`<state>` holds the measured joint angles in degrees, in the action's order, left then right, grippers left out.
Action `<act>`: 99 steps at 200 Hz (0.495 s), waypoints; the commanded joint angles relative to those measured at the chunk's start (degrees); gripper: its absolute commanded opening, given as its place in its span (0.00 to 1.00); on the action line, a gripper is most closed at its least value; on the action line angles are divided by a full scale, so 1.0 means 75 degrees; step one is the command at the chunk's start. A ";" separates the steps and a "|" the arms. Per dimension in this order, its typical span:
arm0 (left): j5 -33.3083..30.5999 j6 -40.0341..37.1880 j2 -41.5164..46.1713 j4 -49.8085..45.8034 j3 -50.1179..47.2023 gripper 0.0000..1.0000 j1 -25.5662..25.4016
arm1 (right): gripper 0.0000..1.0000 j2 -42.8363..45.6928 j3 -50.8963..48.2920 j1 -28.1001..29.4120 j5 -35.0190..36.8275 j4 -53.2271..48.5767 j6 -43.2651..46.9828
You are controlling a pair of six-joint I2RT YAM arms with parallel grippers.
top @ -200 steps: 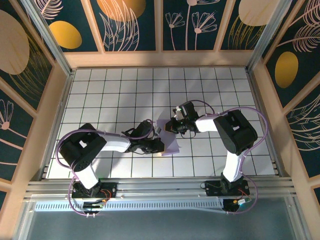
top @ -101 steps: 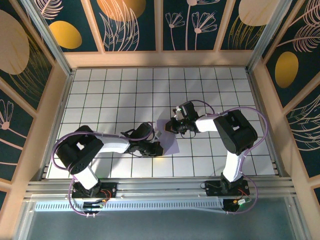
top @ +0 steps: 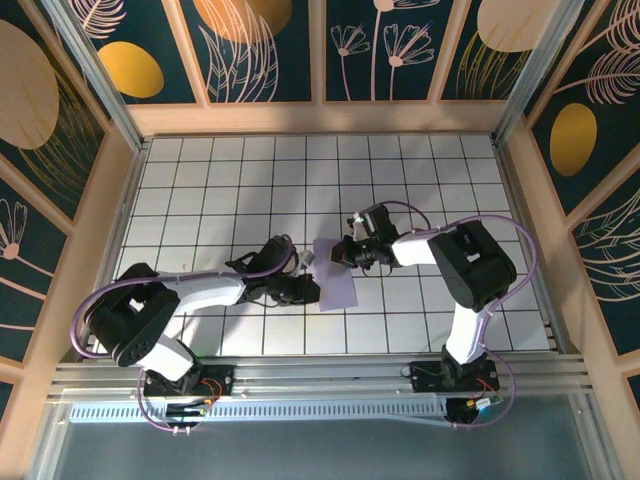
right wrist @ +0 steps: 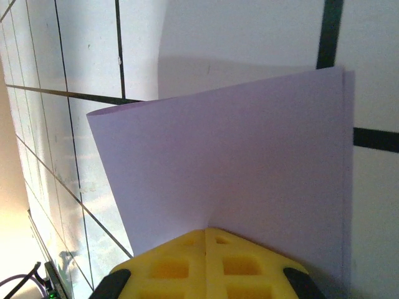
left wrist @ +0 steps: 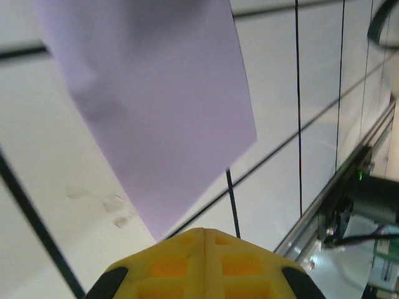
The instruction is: Fold a paper plane with a square sheet of paper (fold left side to right side)
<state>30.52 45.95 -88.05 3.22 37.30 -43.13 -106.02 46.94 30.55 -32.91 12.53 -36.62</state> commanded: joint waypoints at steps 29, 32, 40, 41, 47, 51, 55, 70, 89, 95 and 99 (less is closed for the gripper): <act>-0.0341 -0.0232 -0.1003 0.0120 0.0982 0.05 0.0384 | 0.00 -0.0042 -0.0385 0.0064 0.0577 -0.0633 -0.0138; -0.0333 -0.0241 -0.1079 0.0131 0.1036 0.05 0.0384 | 0.00 -0.0041 -0.0387 0.0064 0.0579 -0.0632 -0.0142; -0.0332 -0.0282 -0.1263 0.0155 0.1193 0.05 0.0384 | 0.00 -0.0043 -0.0386 0.0064 0.0579 -0.0639 -0.0141; -0.0344 -0.0293 -0.1289 0.0156 0.1209 0.05 0.0384 | 0.00 -0.0038 -0.0387 0.0064 0.0579 -0.0639 -0.0143; -0.0357 -0.0302 -0.1304 0.0156 0.1296 0.05 0.0390 | 0.00 -0.0032 -0.0387 0.0064 0.0579 -0.0640 -0.0144; -0.0358 -0.0315 -0.1556 0.0147 0.1367 0.05 0.0384 | 0.00 -0.0043 -0.0378 0.0064 0.0579 -0.0640 -0.0139; -0.0369 -0.0336 -0.1638 0.0145 0.1433 0.05 0.0384 | 0.00 -0.0027 -0.0387 0.0064 0.0573 -0.0640 -0.0140; -0.0385 -0.0359 -0.1886 0.0115 0.1570 0.05 0.0384 | 0.00 -0.0028 -0.0384 0.0064 0.0573 -0.0627 -0.0144; -0.0448 -0.0387 -0.2086 0.0057 0.1653 0.05 0.0384 | 0.00 -0.0015 -0.0399 0.0064 0.0570 -0.0597 -0.0166; -0.0466 -0.0377 -0.2139 0.0068 0.1648 0.05 0.0384 | 0.00 -0.0001 -0.0387 0.0064 0.0561 -0.0603 -0.0167; -0.0461 -0.0361 -0.2177 0.0074 0.1638 0.05 0.0378 | 0.00 0.0003 -0.0387 0.0064 0.0556 -0.0585 -0.0166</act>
<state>27.83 44.34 -102.63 4.05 48.47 -40.32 -105.67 46.33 30.65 -32.47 13.34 -37.76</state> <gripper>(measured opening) 0.054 0.054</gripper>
